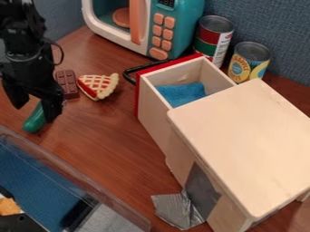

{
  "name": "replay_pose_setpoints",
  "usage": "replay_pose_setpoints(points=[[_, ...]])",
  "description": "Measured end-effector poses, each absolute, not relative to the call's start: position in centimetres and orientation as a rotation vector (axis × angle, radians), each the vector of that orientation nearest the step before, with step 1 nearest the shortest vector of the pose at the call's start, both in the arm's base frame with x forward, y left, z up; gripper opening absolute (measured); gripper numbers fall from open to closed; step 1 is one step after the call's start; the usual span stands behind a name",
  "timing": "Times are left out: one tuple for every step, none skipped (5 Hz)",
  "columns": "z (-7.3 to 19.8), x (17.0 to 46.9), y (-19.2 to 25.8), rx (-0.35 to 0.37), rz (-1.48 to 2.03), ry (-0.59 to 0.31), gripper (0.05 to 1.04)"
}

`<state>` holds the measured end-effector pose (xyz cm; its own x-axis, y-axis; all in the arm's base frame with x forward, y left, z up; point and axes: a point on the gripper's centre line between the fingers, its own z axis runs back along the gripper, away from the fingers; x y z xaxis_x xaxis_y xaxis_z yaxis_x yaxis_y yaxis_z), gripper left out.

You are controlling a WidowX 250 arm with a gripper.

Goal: Take the cucumber and put it in the drawer

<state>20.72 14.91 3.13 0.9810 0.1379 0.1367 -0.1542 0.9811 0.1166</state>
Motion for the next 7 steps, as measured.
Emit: replay_pose_setpoints(points=[[2.1, 20.2, 16.1, 0.130, 0.172, -0.122, 1.001], [1.0, 19.8, 16.5, 0.110, 0.208, -0.109, 0.950], [0.6, 19.8, 16.8, 0.106, 0.257, -0.119, 0.661], [0.7, 19.7, 16.4, 0.079, 0.250, -0.117, 0.446], [2.9, 19.6, 15.8, 0.080, 0.206, -0.133, 0.445], [6.1, 20.1, 14.1, 0.089, 0.119, -0.152, 0.444], [9.1, 21.3, 11.8, 0.090, 0.027, -0.161, 0.445]])
